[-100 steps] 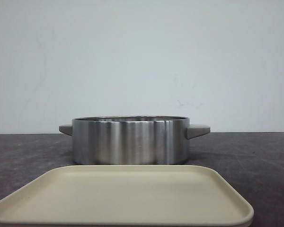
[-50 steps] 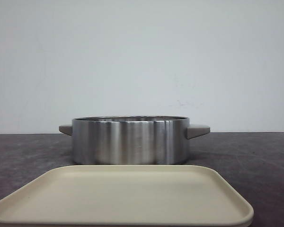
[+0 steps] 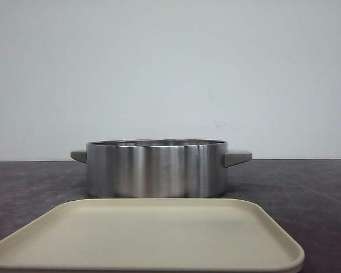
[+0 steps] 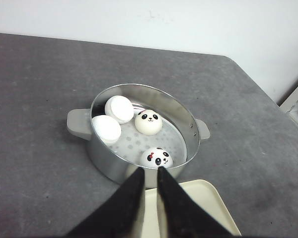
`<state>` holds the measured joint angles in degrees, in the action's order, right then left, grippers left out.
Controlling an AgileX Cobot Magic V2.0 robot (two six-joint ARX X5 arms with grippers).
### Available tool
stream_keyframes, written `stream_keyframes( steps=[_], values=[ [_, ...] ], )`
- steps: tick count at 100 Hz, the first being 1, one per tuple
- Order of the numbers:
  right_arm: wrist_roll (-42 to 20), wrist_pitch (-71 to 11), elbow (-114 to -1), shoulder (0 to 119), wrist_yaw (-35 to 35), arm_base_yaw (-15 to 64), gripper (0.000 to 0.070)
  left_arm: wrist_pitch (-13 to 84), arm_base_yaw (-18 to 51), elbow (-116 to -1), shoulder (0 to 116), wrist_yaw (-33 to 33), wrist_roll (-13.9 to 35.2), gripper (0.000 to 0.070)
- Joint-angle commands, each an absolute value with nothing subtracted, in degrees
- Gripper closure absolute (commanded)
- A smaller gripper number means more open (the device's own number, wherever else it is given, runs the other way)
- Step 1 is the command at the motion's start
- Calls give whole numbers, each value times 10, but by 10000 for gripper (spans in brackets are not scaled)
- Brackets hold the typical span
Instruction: Steam buns
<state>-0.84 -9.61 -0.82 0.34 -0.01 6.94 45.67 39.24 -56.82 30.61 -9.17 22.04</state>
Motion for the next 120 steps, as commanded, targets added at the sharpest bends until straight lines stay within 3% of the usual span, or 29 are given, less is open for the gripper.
stream_keyframes(
  steps=[1,17,28,55,69,93,120],
  values=[
    [-5,-88,-6,2,0,69,684,453,397,-574,307,-94,220,700],
    [-5,-88,-6,2,0,69,683,442,389,-571,306,-152,164,700],
    [-5,-88,-6,2,0,69,684,368,343,-523,298,-176,130,700],
    [-5,-88,-6,2,0,69,684,144,159,-291,210,41,149,700],
    [-5,-88,-6,2,0,69,684,101,102,-192,132,69,187,700],
    [-5,-88,-6,2,0,69,684,76,55,-79,19,45,188,700],
    [-5,-88,-6,2,0,69,684,76,32,-29,10,-100,171,700]
  ],
)
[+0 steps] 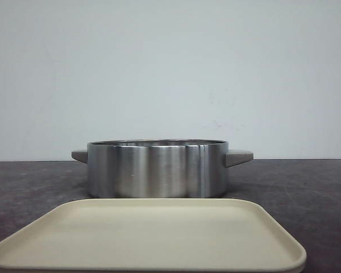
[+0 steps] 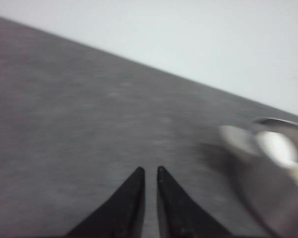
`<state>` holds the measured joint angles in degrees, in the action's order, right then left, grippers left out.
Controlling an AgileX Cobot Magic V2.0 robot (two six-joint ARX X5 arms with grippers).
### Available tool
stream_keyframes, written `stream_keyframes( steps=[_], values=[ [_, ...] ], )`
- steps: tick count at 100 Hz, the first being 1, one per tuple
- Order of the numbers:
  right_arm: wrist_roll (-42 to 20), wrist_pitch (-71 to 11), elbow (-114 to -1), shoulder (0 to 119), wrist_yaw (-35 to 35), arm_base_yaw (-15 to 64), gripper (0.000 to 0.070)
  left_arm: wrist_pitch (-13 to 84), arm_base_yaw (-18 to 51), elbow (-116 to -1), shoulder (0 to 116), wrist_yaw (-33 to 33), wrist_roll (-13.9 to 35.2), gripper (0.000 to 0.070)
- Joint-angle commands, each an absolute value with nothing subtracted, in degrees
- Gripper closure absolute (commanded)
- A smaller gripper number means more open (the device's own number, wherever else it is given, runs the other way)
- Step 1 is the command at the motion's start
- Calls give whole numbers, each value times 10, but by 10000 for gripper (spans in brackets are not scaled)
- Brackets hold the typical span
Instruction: Steam buns
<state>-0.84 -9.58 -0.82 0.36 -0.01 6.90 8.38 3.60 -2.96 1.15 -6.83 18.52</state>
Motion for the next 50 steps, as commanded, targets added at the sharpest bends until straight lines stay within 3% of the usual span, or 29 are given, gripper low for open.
stream_keyframes(
  steps=[1,24,36,50],
  values=[
    [-5,-88,-6,2,0,69,683,76,32,-28,10,-105,169,700],
    [-5,-88,-6,2,0,69,684,49,14,-17,2,-104,64,700],
    [-5,-88,-6,2,0,69,684,43,11,-8,2,-55,46,700],
    [-5,-88,-6,2,0,69,684,77,10,-8,2,-53,45,700]
  ],
)
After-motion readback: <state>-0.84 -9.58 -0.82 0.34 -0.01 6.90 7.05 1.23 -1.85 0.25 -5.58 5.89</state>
